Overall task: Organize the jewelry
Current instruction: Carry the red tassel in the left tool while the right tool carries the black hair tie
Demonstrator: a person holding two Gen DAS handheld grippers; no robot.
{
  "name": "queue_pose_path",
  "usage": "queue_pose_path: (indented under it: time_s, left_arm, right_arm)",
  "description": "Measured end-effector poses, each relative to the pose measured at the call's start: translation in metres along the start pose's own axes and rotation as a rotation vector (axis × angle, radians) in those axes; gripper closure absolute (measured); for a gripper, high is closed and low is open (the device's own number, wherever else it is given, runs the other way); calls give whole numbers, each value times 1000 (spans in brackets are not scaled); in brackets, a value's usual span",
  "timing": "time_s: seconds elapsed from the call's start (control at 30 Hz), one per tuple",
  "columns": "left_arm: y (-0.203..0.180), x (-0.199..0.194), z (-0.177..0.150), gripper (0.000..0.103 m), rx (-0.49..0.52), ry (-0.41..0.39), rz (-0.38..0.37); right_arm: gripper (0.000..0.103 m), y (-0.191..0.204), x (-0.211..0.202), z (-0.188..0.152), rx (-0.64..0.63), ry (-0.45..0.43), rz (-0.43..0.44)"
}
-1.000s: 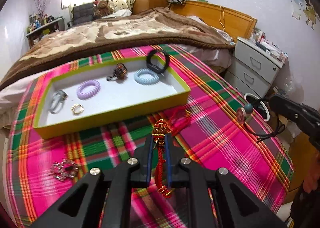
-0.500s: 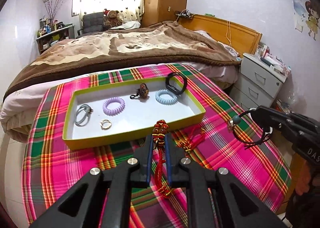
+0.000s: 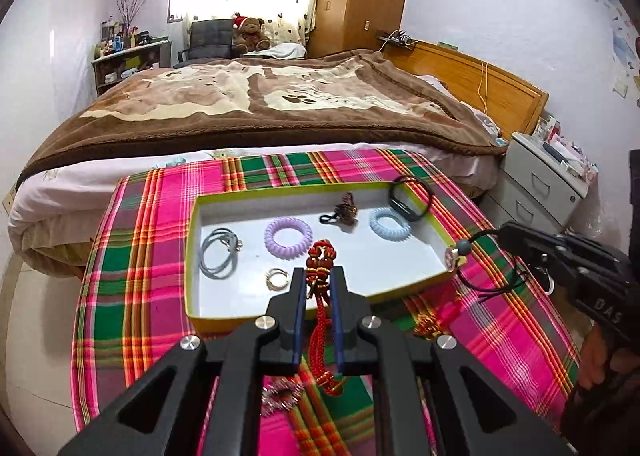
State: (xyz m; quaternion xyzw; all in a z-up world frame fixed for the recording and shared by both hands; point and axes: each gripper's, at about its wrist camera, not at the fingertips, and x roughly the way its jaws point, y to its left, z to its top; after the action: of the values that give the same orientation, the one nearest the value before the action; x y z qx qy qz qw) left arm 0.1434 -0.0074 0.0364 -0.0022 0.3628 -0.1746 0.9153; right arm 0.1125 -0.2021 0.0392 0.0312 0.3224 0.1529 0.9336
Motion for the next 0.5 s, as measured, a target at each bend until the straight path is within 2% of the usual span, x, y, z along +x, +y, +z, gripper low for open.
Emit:
queue_pose_path:
  time_s: [0.23,0.5]
  left_arm:
    - [15,20,12,91,0,27,22]
    - [33,43,7,91,-23,76,48]
  right_arm:
    - [102,0,45,13,-8,53,11]
    - [102,0,100,25,-13,130,52]
